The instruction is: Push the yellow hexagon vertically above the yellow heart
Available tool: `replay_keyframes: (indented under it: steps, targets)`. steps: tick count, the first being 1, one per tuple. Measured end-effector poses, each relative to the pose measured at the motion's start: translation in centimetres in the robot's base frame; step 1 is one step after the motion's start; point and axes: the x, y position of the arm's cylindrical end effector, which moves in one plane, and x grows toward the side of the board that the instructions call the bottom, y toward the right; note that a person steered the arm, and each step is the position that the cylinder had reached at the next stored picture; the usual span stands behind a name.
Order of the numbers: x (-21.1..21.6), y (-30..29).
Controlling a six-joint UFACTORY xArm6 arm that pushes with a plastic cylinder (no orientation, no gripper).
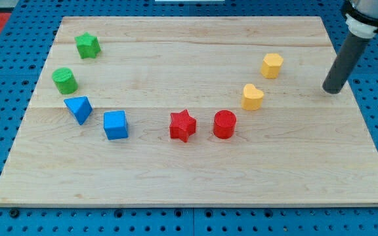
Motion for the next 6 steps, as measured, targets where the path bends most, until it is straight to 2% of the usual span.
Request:
replay_keyframes:
  steps: [4, 5, 6]
  targets:
    - [-8.4, -6.9]
    - [-5.8, -4.2]
    - [-3.3, -6.6]
